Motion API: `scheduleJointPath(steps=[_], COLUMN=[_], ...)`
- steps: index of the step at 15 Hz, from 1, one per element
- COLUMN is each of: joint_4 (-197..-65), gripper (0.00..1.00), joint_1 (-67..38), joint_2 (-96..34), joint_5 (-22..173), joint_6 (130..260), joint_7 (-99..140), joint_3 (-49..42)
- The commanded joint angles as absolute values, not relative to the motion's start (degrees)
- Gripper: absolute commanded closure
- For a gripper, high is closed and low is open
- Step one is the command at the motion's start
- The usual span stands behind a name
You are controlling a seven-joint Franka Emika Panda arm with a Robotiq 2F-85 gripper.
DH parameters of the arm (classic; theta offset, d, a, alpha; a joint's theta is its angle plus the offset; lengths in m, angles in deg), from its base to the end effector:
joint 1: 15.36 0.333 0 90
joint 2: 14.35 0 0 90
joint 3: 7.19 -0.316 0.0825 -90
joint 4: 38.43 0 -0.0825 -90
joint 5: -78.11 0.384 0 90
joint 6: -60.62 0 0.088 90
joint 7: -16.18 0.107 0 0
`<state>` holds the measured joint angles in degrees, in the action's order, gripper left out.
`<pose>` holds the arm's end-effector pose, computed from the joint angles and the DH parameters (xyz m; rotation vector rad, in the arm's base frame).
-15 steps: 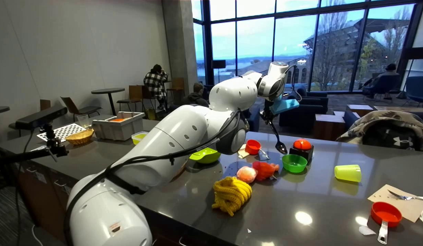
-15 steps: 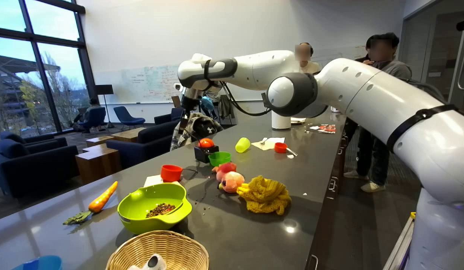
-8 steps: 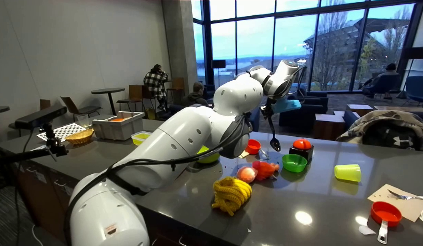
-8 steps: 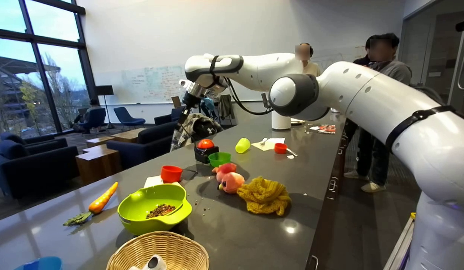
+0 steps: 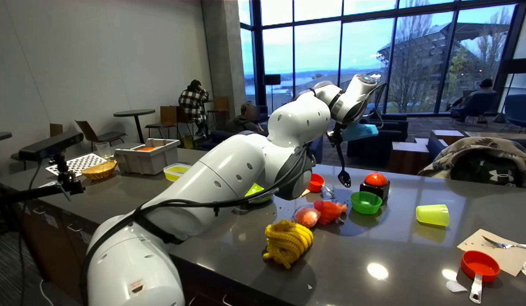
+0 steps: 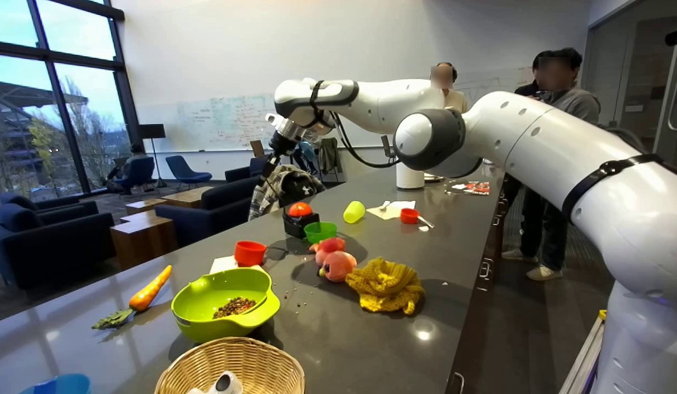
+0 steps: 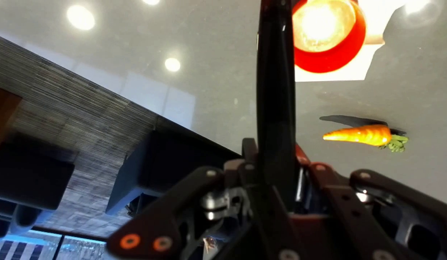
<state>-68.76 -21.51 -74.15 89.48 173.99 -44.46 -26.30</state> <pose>0.8188 0.0293 0.4587 -2.4385 -1.3640 -0.8671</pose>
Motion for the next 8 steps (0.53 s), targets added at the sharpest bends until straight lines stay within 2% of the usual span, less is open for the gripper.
scheduleJointPath(steps=[1,8], joint_4=[-66.5,-66.6], gripper=[0.94,0.94], joint_1=[-21.5,-21.1], joint_2=[-75.2,-74.8], joint_5=[87.9,84.6], joint_6=[175.3,176.2], joint_7=[-44.6,-44.1], joint_3=[-24.8,-21.2])
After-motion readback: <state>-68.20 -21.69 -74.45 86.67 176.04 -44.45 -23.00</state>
